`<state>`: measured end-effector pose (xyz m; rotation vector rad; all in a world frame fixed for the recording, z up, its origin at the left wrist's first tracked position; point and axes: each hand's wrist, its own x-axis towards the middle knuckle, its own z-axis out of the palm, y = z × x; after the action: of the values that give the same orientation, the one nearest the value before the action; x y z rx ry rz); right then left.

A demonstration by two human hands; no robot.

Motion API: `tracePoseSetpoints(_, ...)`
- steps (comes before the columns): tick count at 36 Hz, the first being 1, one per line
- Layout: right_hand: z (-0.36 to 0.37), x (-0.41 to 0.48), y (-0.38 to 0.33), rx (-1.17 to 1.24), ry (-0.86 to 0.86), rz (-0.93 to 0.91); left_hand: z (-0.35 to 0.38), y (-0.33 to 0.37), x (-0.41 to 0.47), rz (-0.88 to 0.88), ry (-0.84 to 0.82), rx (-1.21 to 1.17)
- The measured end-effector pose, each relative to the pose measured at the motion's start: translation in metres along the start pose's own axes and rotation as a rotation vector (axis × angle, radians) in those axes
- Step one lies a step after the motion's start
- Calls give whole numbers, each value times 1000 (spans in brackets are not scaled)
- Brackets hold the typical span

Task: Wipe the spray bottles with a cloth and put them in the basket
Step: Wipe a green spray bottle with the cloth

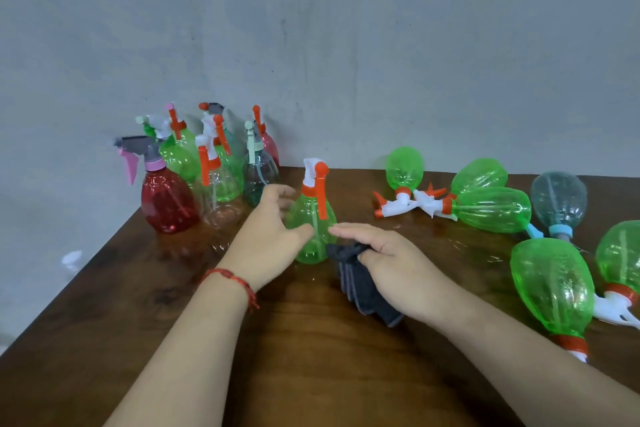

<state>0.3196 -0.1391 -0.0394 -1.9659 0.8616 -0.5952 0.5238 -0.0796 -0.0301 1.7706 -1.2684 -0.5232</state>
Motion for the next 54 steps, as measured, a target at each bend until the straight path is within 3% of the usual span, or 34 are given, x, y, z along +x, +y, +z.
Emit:
tracePoseSetpoints(13,49,71,-34,-177,-54,-8,-15,-15,7,-192,372,49)
tracePoseSetpoints(20,55,77,-42,-199,-57,17,-21,-20,13,-224,386,27)
tracePoseSetpoints(25,34,59,-33,4,77,84,-22,-21,12,-197,416,129)
tracePoseSetpoints(31,-12,19,-18,348,251,140,-13,-9,6,-123,307,225)
tracePoseSetpoints(36,-54,-18,-3,209,295,12,19,4,-7,29,172,279)
tracePoseSetpoints(43,-83,-48,24,324,486,-52,60,13,-22,223,41,210)
tracePoseSetpoints(49,-88,-50,36,336,545,-32,90,65,6,303,-226,610)
tracePoseSetpoints(54,-90,-49,41,274,578,-48,120,97,84,403,-223,759)
